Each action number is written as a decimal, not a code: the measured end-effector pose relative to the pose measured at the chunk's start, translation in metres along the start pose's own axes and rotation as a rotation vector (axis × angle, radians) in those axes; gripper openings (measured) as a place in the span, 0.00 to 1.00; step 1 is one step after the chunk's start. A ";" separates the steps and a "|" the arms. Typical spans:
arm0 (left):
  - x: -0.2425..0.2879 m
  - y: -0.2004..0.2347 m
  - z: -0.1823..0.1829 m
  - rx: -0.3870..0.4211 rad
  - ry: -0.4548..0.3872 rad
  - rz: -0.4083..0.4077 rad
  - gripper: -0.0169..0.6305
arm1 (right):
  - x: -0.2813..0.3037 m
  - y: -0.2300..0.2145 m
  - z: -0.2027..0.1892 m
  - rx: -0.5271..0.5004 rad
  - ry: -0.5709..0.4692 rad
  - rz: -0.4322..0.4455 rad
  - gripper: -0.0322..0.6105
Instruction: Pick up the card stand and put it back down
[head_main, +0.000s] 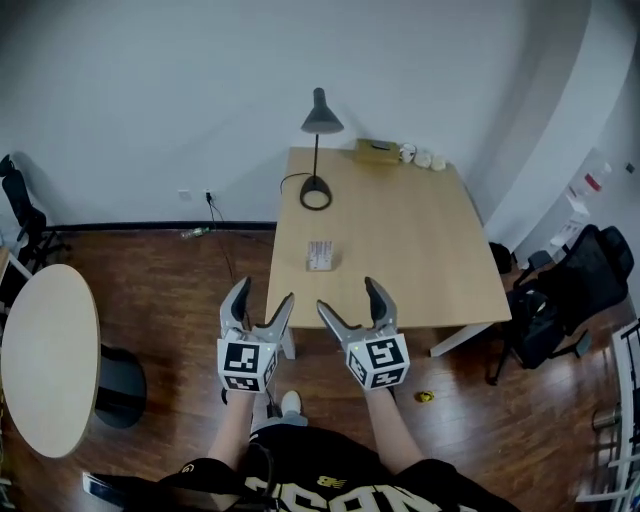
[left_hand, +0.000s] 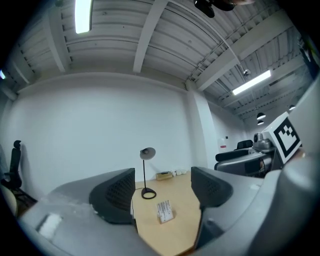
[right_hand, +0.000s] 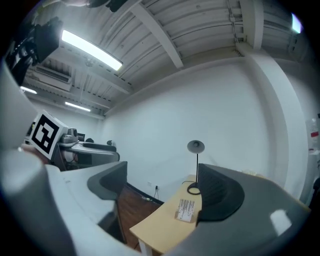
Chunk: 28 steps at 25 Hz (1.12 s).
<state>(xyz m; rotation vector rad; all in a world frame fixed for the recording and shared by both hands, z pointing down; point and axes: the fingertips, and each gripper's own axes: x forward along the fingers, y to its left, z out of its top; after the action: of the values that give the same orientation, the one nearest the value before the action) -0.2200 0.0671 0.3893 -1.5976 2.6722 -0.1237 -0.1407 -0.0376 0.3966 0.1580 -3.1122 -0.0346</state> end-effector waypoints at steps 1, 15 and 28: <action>0.013 0.010 0.007 0.004 -0.014 -0.011 0.57 | 0.014 -0.003 0.009 -0.016 -0.011 -0.009 0.73; 0.104 0.046 -0.007 0.005 0.021 -0.091 0.57 | 0.093 -0.059 -0.003 0.028 0.028 -0.053 0.69; 0.141 0.051 -0.079 -0.062 0.150 -0.152 0.61 | 0.113 -0.072 -0.050 0.084 0.135 0.000 0.69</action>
<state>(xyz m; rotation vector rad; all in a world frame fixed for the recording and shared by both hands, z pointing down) -0.3364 -0.0284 0.4663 -1.8819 2.6832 -0.1716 -0.2449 -0.1218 0.4471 0.1550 -2.9802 0.1024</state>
